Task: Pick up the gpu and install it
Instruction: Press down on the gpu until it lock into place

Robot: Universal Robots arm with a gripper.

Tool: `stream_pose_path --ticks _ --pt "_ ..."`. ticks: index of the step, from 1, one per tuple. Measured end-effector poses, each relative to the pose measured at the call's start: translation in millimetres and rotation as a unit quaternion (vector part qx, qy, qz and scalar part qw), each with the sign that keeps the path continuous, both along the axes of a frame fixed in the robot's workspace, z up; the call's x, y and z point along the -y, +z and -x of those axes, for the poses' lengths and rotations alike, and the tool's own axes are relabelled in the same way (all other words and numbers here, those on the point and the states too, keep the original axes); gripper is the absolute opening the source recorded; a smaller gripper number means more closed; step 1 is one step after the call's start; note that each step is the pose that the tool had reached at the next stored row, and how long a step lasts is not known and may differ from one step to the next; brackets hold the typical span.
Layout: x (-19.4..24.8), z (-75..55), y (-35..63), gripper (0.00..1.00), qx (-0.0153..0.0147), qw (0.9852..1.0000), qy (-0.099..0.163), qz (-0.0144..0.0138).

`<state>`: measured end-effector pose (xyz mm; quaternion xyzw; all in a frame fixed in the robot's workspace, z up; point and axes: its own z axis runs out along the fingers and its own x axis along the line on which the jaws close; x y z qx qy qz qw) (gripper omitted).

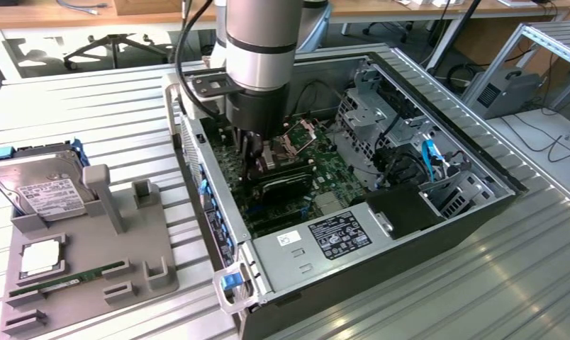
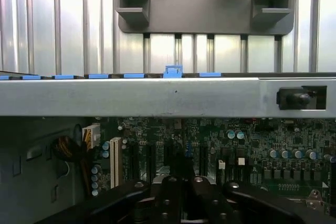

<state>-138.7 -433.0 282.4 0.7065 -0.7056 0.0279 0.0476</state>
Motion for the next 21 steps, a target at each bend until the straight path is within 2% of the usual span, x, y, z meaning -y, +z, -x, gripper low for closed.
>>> stream_pose_path --ticks 10,13,19,21 --pt "0.0 0.2 14.9 0.11 0.0 1.0 0.0 0.0011" --pt "0.0 1.8 16.1 0.11 0.0001 1.0 0.0 0.0012" --pt "0.0 12.7 16.3 0.11 0.0004 1.0 0.0 0.0013" --pt "-0.1 13.6 16.2 0.11 0.0005 1.0 0.001 0.0026"
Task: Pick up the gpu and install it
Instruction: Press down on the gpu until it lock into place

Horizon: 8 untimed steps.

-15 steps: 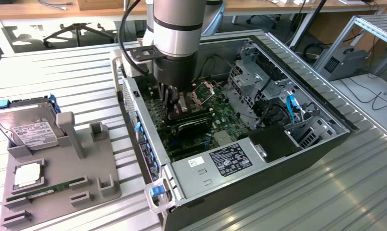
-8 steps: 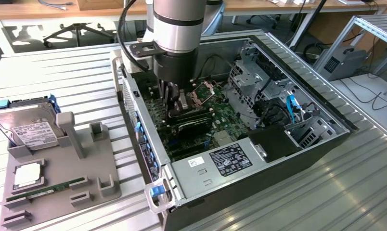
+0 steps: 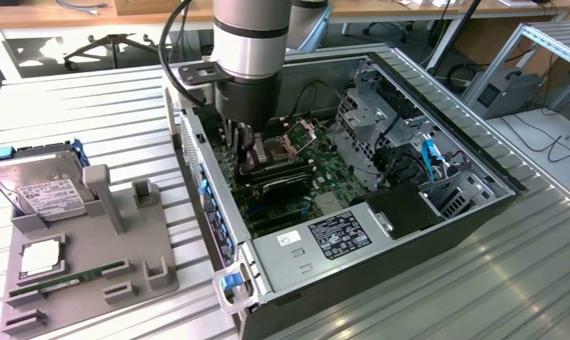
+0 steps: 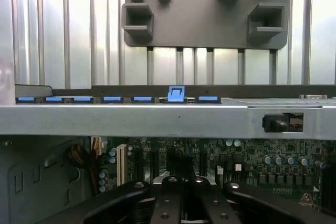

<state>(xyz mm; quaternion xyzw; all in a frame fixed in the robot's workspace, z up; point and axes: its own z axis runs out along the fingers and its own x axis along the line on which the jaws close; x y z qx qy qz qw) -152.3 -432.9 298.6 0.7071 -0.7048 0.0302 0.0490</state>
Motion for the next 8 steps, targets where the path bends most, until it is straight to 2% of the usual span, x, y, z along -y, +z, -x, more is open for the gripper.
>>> stream_pose_path --ticks 2,8 --pt "0.1 1.9 0.0 0.11 0.0001 1.0 0.001 0.0044" --pt "-0.7 7.6 0.0 0.11 0.0003 1.0 0.002 0.0084"
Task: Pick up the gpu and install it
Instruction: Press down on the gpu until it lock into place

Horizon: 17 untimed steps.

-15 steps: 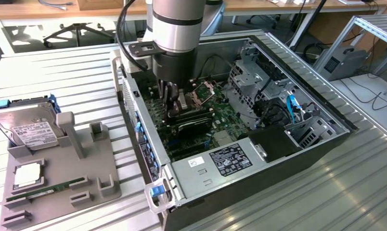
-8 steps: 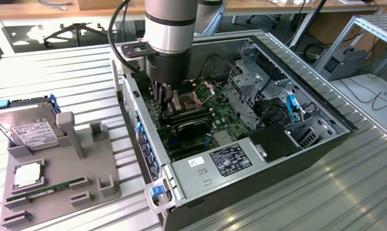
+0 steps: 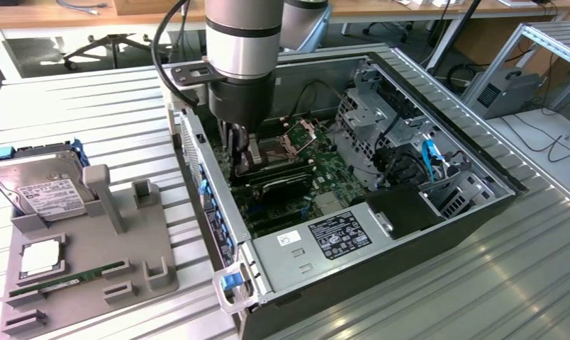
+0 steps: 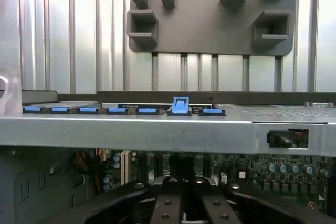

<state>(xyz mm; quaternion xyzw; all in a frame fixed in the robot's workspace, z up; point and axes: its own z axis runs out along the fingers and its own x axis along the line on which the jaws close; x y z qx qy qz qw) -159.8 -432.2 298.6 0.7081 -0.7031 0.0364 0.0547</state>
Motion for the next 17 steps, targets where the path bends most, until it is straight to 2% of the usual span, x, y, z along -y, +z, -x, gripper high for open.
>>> stream_pose_path --ticks 3,5,17 --pt "-0.9 1.2 0.0 0.11 0.0 1.0 0.0 0.0016" --pt "-0.9 3.2 0.0 0.11 0.0 1.0 0.0 0.0038" --pt "-2.3 7.5 0.0 0.11 0.0 1.0 0.0 0.0041"
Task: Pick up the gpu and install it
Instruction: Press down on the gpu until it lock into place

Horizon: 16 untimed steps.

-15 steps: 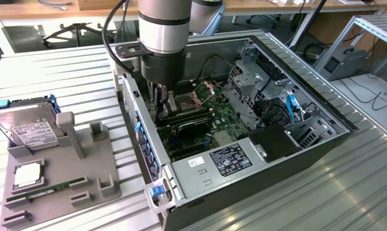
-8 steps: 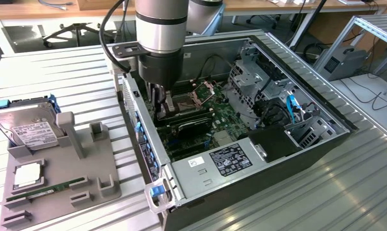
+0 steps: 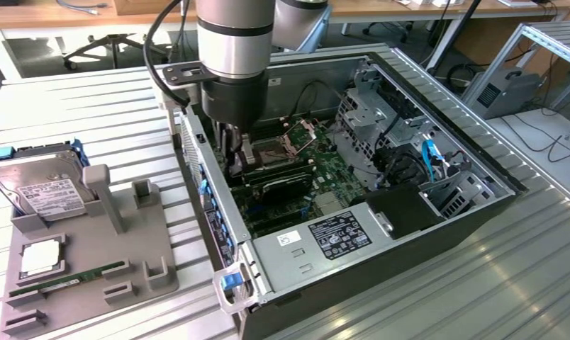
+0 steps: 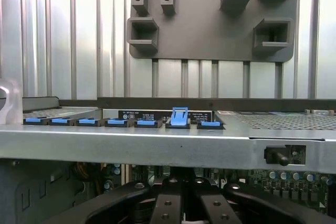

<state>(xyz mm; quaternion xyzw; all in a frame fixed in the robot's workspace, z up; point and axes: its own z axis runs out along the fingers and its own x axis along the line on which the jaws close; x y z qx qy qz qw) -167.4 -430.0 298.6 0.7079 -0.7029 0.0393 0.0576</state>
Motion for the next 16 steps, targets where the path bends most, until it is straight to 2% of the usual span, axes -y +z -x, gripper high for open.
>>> stream_pose_path --ticks 16 --pt "0.0 4.7 0.0 0.11 0.0 1.0 0.0 0.0"
